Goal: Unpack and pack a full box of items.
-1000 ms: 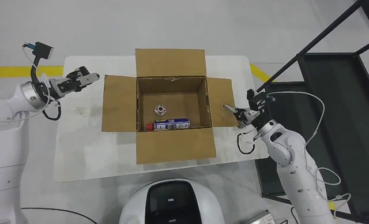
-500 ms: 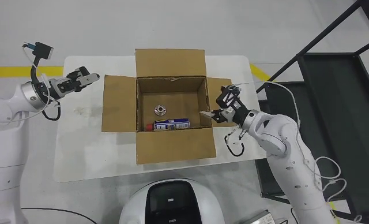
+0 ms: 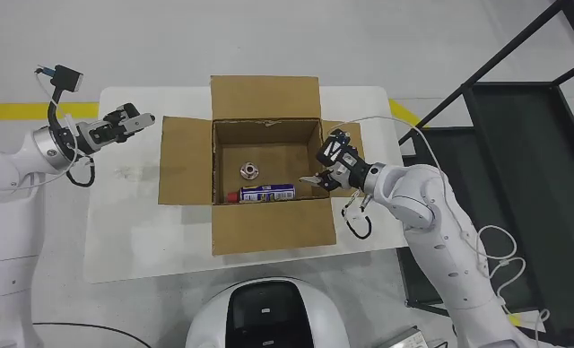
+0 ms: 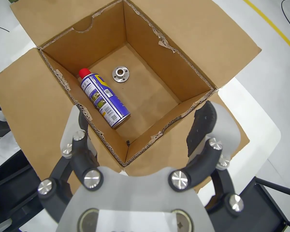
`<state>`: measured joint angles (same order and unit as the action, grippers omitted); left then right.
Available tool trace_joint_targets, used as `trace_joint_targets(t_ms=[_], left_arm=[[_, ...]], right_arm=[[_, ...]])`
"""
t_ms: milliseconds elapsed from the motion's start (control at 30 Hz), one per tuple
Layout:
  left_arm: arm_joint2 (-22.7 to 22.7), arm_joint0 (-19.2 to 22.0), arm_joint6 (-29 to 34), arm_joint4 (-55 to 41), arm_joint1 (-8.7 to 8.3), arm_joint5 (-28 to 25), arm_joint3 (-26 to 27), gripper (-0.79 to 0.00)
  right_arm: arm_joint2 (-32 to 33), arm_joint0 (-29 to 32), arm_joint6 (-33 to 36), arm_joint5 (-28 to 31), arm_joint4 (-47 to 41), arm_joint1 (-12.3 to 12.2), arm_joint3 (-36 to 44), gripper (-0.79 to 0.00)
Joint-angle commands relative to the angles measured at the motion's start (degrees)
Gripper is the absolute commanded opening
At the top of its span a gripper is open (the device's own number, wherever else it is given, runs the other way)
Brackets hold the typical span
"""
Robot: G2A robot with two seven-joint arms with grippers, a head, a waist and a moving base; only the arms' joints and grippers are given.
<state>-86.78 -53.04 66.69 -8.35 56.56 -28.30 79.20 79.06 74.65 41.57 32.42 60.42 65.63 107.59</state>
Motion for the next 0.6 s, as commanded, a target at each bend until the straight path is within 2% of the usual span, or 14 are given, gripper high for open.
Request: trace_joint_targets(t_ms=[0, 100, 200, 333, 433, 567], left_arm=[[0.00, 0.00, 0.00, 0.00, 0.00, 0.00, 0.00, 0.000], [0.00, 0.00, 0.00, 0.00, 0.00, 0.00, 0.00, 0.000], [0.00, 0.00, 0.00, 0.00, 0.00, 0.00, 0.00, 0.000], [0.00, 0.00, 0.00, 0.00, 0.00, 0.00, 0.00, 0.000], [0.00, 0.00, 0.00, 0.00, 0.00, 0.00, 0.00, 0.000], [0.00, 0.00, 0.00, 0.00, 0.00, 0.00, 0.00, 0.000]], right_arm=[[0.43, 0.73, -1.17, -1.15, -1.00, 0.02, -0.80, 0.000], [-0.82, -0.56, -1.78, 0.66, -0.92, -0.03, -0.37, 0.000], [-6.10, -7.34, 0.59, 1.19, -0.96, 0.57, -2.20, 0.000], [-16.51, -18.94, 6.28, -3.43, -3.32, 2.65, -9.00, 0.000], [-24.03, -26.35, 7.89, -5.06, -3.03, 4.53, -15.72, 0.000], [-29.47, -30.93, 6.81, -5.63, -4.20, 6.32, -21.90, 0.000]])
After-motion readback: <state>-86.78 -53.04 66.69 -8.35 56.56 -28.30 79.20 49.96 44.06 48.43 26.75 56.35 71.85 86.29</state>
